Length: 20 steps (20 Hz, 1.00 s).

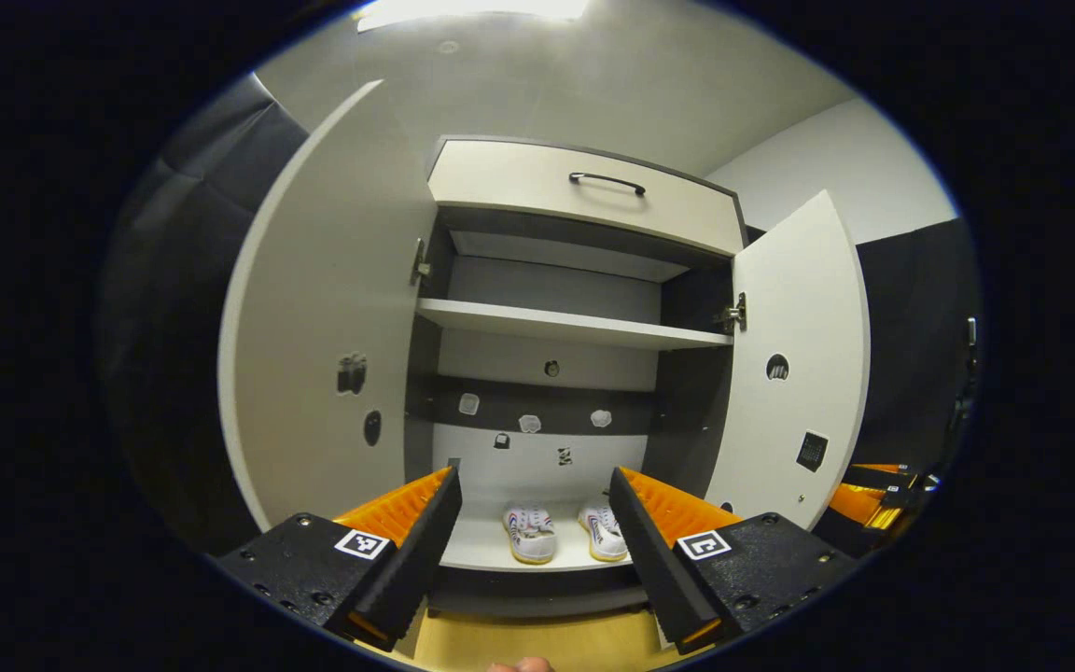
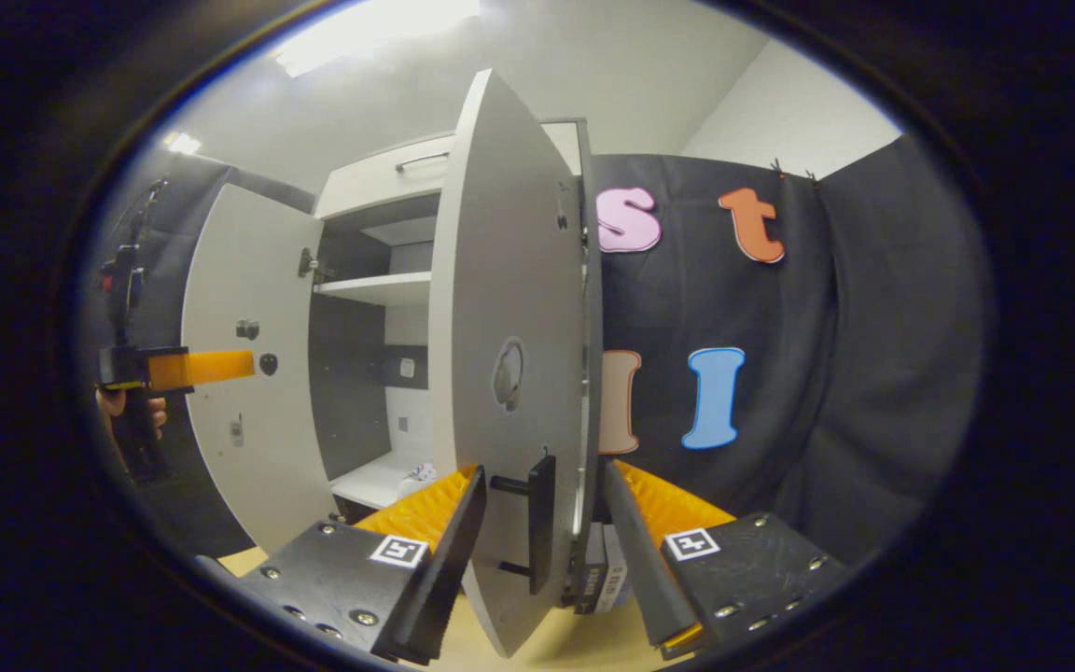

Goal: Grab one shoe with the right hand and put it into the shoe cabinet, grab the other shoe with the left hand and put it into the shoe cabinet; then close the right door with the right hand and the left door with the left hand.

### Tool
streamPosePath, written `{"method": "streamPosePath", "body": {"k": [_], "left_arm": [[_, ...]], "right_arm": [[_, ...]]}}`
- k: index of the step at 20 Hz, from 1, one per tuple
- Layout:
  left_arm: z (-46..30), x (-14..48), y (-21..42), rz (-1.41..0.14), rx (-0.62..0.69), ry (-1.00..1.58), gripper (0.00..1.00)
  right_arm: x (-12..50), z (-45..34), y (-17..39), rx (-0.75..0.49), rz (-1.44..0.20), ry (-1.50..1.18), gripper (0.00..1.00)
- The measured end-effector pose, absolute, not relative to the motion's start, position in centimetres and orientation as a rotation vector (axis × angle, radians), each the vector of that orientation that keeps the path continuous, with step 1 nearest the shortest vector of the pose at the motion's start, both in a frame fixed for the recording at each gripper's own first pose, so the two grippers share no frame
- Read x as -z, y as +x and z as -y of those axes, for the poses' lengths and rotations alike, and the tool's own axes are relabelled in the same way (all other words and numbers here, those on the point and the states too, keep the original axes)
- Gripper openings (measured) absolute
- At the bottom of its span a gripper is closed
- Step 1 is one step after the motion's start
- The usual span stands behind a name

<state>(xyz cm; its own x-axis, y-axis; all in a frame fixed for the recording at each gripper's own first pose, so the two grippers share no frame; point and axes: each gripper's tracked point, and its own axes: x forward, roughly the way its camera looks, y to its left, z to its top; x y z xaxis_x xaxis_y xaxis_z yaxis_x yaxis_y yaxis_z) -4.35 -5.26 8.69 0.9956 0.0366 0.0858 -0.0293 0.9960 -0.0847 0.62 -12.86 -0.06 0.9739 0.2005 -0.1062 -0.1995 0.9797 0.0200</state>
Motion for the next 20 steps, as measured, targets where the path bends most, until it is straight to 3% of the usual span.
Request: {"method": "streamPosePath", "body": {"k": [2, 7, 8, 10, 12, 18, 19, 20], "left_arm": [[4.1, -8.9, -5.5, 0.103, -0.076, -0.065, 1.00], [-0.4, -9.6, -8.0, 0.132, -0.187, -0.067, 0.92], [-1.5, -9.5, -8.4, 0.132, -0.210, -0.068, 0.96], [-3.5, -9.3, -9.4, 0.128, -0.254, -0.070, 0.92], [-5.5, -9.0, -10.3, 0.125, -0.291, -0.071, 0.96], [-10.5, -8.0, -12.1, 0.108, -0.377, -0.073, 0.96], [-11.3, -7.6, -12.2, 0.101, -0.385, -0.074, 0.92], [-12.1, -7.1, -12.2, 0.092, -0.390, -0.076, 0.96]], "right_arm": [[0.3, 11.4, 0.9, -0.230, -0.112, 0.014, 0.77], [1.2, 8.5, 1.8, -0.282, -0.133, 0.023, 0.77], [1.4, 7.6, 2.0, -0.294, -0.137, 0.026, 0.77], [1.8, 5.6, 2.3, -0.318, -0.145, 0.035, 0.78], [2.1, 3.6, 2.6, -0.353, -0.155, 0.053, 0.78], [2.0, -0.3, 2.9, -0.376, -0.147, 0.064, 0.77], [1.9, -0.6, 2.9, -0.375, -0.146, 0.066, 0.77], [1.9, -0.9, 2.9, -0.372, -0.145, 0.069, 0.78]]}}
